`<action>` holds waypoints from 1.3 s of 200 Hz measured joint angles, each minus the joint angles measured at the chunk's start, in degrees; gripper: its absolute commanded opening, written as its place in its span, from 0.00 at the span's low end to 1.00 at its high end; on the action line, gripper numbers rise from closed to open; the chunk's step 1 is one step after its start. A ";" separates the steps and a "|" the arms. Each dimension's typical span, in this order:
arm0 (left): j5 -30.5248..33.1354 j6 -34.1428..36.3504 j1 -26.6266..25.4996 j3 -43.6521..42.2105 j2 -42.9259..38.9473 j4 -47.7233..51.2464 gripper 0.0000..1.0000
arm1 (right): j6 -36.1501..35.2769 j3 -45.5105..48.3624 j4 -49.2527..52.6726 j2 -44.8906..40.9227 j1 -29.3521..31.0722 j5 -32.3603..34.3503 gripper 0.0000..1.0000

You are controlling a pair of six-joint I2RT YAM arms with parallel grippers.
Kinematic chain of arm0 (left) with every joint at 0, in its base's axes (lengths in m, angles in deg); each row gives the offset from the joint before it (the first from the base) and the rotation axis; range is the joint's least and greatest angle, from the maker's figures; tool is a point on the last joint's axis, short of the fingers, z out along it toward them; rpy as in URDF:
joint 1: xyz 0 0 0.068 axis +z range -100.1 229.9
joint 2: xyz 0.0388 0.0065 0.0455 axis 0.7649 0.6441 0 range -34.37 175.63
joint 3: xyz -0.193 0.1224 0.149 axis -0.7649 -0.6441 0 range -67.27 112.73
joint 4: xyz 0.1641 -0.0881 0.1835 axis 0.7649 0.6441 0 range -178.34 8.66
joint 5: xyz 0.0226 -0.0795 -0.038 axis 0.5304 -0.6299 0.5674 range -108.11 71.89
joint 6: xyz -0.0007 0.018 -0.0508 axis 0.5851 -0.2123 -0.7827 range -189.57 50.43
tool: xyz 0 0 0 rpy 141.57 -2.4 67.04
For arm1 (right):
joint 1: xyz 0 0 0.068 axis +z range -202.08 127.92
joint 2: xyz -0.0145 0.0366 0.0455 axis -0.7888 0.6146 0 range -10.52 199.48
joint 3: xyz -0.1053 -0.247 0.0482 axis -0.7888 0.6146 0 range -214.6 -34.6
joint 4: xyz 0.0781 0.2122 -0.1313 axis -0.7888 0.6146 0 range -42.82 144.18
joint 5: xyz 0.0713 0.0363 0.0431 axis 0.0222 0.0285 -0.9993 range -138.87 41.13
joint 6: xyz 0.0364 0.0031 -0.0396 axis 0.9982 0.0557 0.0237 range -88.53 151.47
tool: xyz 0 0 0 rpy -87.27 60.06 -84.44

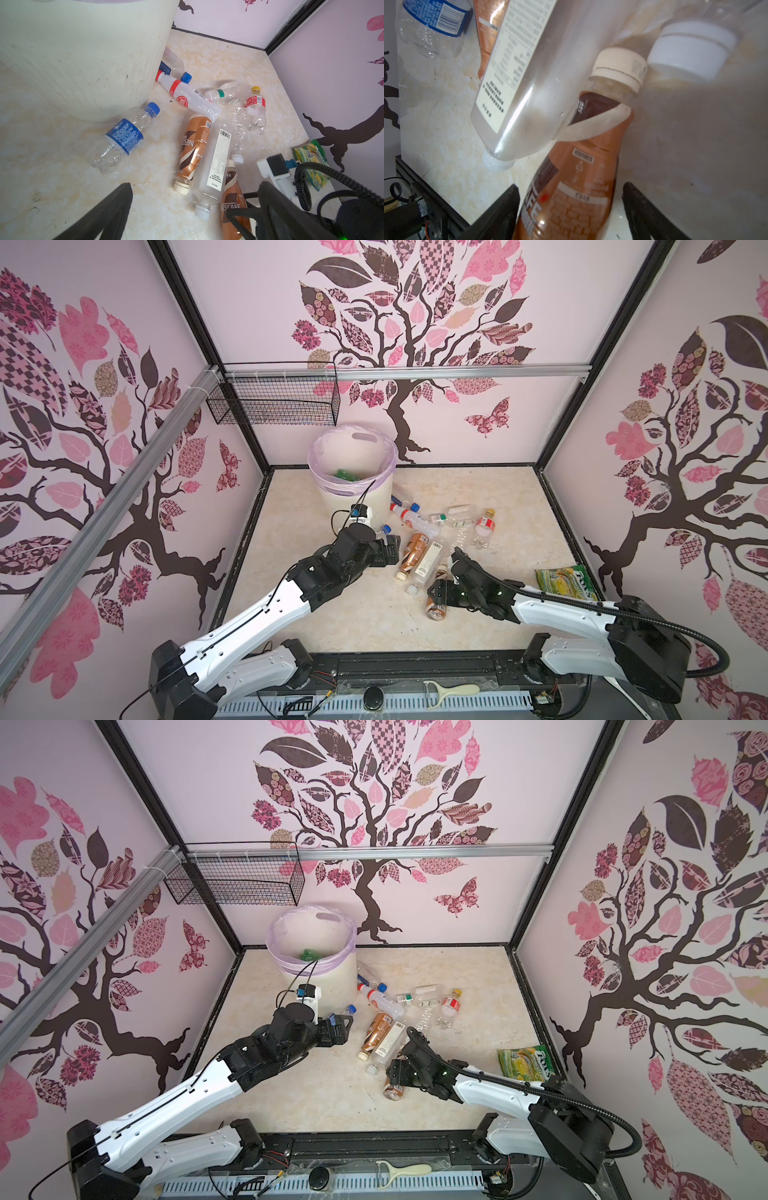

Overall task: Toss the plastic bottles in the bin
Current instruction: 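Lower right gripper onto the Nescafe coffee bottle while left arm returns to pile, then close right gripper on the coffee bottle and lift it toward left gripper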

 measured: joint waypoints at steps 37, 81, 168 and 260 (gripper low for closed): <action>0.00 -0.28 0.00 -0.07 0.00 0.02 0.98 | 0.31 0.90 -0.17 -0.31 0.04 0.72 0.61; -0.52 -0.50 0.00 -0.07 0.83 0.02 0.98 | 0.28 1.92 -1.31 -1.11 0.04 1.03 0.50; -1.46 -0.79 0.00 0.15 2.12 0.57 0.98 | -2.12 0.39 7.02 -8.31 0.04 4.72 0.47; -12.22 -0.55 5.18 16.74 10.97 6.34 0.98 | -14.10 -12.44 8.87 -9.84 0.04 8.92 0.47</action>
